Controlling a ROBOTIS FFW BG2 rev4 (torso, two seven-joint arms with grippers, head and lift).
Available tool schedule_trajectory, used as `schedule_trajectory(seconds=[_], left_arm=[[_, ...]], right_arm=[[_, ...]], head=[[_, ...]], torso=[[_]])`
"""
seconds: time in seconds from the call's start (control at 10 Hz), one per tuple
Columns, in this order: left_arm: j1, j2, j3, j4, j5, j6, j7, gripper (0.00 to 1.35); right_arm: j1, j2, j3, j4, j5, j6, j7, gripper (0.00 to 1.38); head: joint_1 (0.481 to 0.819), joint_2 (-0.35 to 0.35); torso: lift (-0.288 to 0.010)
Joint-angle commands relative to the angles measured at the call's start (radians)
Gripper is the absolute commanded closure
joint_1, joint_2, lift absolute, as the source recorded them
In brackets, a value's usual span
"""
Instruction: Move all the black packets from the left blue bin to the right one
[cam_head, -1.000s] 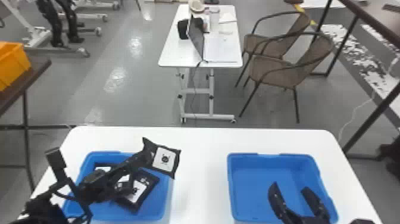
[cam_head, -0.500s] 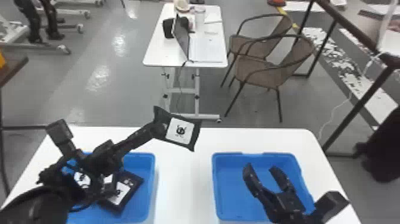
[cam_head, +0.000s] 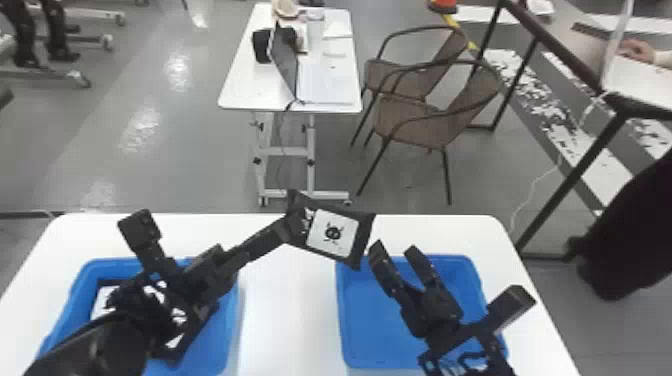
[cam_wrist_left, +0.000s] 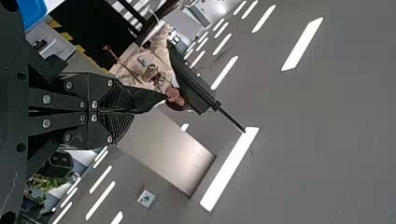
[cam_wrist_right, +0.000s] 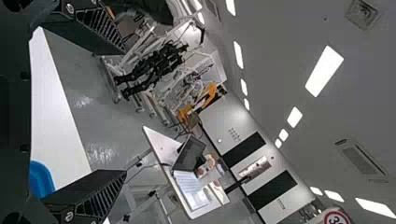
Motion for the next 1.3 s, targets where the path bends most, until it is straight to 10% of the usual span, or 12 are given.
schedule_trajectory(seconds=[0.0, 0.7, 1.0, 1.2], left_arm=[[-0.009, -0.010, -0.007, 0.045, -0.017, -0.011, -0.007, 1.16], [-0.031, 0.000, -0.004, 0.093, 0.006, -0.038, -0.014, 1.16], [-0.032, -0.004, -0.019, 0.105, 0.020, -0.043, -0.018, 1.16], [-0.034, -0.006, -0.013, 0.105, 0.017, -0.043, -0.016, 1.16]], right_arm=[[-0.009, -0.003, 0.024, -0.028, -0.035, 0.001, 0.004, 0.10], [-0.049, -0.014, 0.077, -0.054, -0.166, 0.107, 0.119, 0.12], [-0.079, -0.015, 0.087, -0.016, -0.186, 0.176, 0.163, 0.89], [-0.076, -0.012, 0.087, -0.008, -0.204, 0.171, 0.162, 1.00]], head=[[0.695, -0.109], [0.695, -0.046], [0.695, -0.017], [0.695, -0.011]], torso=[[0.000], [0.000], [0.000], [0.000]])
